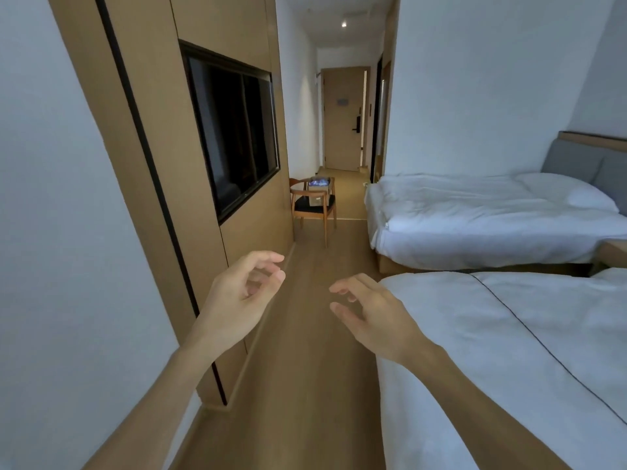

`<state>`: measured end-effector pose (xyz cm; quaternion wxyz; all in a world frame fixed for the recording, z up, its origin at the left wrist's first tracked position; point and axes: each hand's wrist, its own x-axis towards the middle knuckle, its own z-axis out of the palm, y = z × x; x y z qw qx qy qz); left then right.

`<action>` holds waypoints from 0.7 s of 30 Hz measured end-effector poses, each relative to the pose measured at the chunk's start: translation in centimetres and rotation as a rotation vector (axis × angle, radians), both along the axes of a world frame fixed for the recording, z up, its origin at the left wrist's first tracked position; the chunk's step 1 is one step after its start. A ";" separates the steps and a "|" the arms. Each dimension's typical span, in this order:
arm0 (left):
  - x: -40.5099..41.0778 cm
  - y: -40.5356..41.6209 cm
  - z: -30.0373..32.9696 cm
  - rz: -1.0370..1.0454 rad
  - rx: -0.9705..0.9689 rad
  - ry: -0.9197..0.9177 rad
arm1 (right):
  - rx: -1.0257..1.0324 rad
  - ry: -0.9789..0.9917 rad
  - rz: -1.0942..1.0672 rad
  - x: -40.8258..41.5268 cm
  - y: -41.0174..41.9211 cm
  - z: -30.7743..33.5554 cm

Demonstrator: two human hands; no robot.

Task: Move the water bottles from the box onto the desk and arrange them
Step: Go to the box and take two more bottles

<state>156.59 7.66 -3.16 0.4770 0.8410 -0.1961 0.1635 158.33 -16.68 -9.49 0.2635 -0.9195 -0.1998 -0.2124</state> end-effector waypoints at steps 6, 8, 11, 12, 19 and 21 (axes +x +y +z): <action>13.9 -0.3 -3.1 -0.005 -0.005 0.020 | -0.015 0.002 0.005 13.9 -0.9 -2.0; 19.5 -0.2 -3.7 -0.017 -0.018 0.030 | -0.018 0.006 -0.006 19.2 -1.0 -2.4; 27.6 0.2 -3.7 -0.038 -0.010 0.059 | -0.021 0.029 -0.027 26.8 -1.1 -2.3; 30.3 0.2 -3.4 -0.039 0.005 0.064 | -0.022 0.038 -0.039 29.2 -1.2 -2.1; 46.1 -1.7 -1.5 -0.094 0.042 0.043 | 0.008 0.042 -0.099 42.9 -3.3 -0.7; 50.3 -2.7 -1.6 -0.109 0.042 0.037 | 0.011 0.039 -0.108 46.5 -4.4 -0.8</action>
